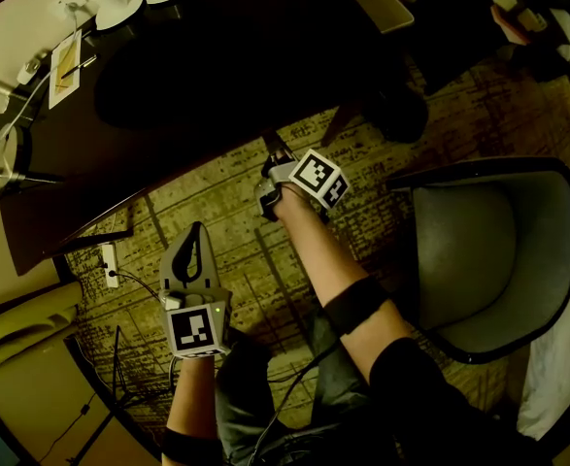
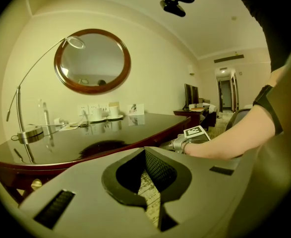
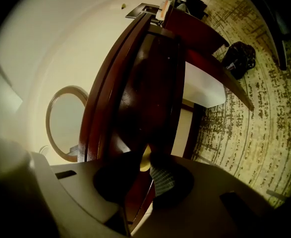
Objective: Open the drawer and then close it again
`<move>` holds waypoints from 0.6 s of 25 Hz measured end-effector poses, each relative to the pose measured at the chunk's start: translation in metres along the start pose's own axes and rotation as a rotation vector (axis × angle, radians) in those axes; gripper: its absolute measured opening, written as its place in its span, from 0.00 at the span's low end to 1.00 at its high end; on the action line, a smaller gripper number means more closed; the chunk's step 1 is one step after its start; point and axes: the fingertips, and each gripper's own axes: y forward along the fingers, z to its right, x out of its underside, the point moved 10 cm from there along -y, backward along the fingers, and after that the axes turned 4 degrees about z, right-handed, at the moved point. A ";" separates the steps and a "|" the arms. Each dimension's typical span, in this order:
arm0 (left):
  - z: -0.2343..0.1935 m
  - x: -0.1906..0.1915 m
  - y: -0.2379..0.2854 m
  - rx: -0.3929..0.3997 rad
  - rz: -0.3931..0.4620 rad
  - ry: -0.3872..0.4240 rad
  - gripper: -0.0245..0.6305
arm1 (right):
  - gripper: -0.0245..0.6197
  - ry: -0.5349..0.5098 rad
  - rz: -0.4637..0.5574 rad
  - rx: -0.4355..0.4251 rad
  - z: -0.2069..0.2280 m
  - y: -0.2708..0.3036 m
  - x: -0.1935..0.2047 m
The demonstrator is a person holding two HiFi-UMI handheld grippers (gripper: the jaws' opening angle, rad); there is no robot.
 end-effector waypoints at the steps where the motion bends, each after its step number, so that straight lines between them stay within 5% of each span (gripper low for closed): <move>1: 0.000 0.001 0.000 -0.001 -0.001 -0.003 0.04 | 0.16 0.006 0.005 0.004 0.000 0.000 0.001; 15: 0.008 -0.015 -0.024 0.030 0.003 0.006 0.04 | 0.15 0.018 0.006 0.051 0.003 -0.040 0.006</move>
